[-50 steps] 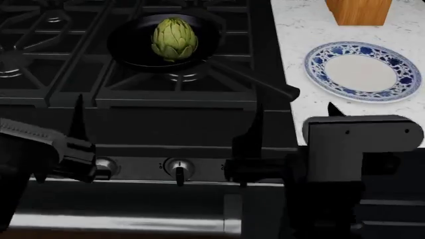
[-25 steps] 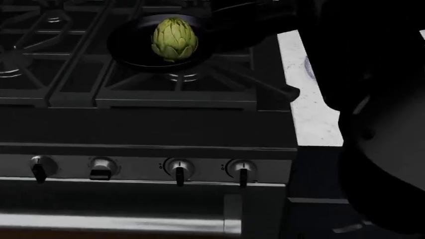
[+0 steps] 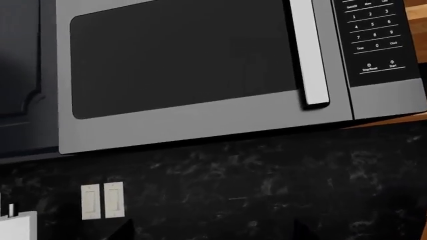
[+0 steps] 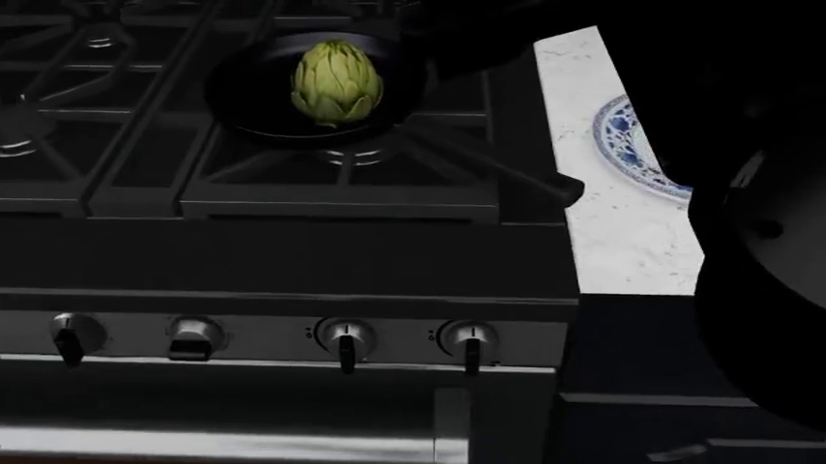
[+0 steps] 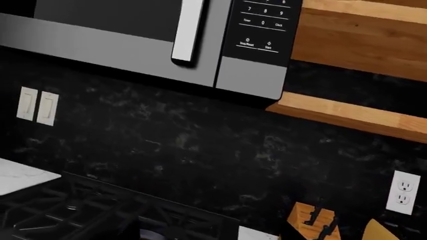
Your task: Pick the artichoke from the pan and place it on the plate.
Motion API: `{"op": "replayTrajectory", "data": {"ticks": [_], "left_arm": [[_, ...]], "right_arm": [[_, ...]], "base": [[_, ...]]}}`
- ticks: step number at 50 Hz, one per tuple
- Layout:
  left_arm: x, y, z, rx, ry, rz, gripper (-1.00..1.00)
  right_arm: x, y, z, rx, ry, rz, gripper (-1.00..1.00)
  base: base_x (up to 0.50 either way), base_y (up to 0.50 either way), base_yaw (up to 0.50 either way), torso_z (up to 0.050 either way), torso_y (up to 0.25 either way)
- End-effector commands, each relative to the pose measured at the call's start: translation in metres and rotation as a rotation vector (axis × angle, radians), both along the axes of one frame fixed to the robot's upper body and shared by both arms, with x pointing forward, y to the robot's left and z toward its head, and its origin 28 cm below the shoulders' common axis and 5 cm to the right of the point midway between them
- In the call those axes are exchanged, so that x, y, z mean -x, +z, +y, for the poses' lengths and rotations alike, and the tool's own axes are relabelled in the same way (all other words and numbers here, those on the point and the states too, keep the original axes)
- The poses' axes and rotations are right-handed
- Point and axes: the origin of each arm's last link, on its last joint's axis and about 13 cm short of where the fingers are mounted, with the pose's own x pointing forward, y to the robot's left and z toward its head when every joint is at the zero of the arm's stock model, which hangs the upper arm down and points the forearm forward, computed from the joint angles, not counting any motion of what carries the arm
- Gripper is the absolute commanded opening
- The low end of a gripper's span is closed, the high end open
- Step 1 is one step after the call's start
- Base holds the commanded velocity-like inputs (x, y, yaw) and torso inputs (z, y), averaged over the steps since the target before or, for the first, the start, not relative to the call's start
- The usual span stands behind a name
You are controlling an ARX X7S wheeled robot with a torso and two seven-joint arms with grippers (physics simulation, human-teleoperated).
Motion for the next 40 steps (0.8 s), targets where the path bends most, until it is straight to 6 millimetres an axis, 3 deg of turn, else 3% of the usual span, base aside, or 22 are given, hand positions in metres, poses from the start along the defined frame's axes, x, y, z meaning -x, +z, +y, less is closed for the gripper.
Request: {"op": "replayTrajectory", "data": {"ticks": [1, 15, 40], "left_arm": [[-0.0064, 0.0016, -0.0029, 0.01, -0.015, 0.044, 1.0], [-0.0076, -0.0014, -0.0028, 0.015, -0.009, 0.054, 1.0], [-0.0033, -0.0046, 0.001, 0.02, 0.007, 0.055, 1.0]], "right_arm": [[0.0022, 0.0056, -0.0028, -0.058, 0.049, -0.036, 1.0], [0.0008, 0.0022, -0.0018, -0.056, 0.057, -0.029, 1.0], [0.0018, 0.0027, 0.0031, -0.06, 0.094, -0.031, 1.0]], "base": [[0.34, -0.04, 0.0, 0.0, 0.0], [0.34, -0.04, 0.0, 0.0, 0.0], [0.0, -0.13, 0.0, 0.0, 0.0]]}}
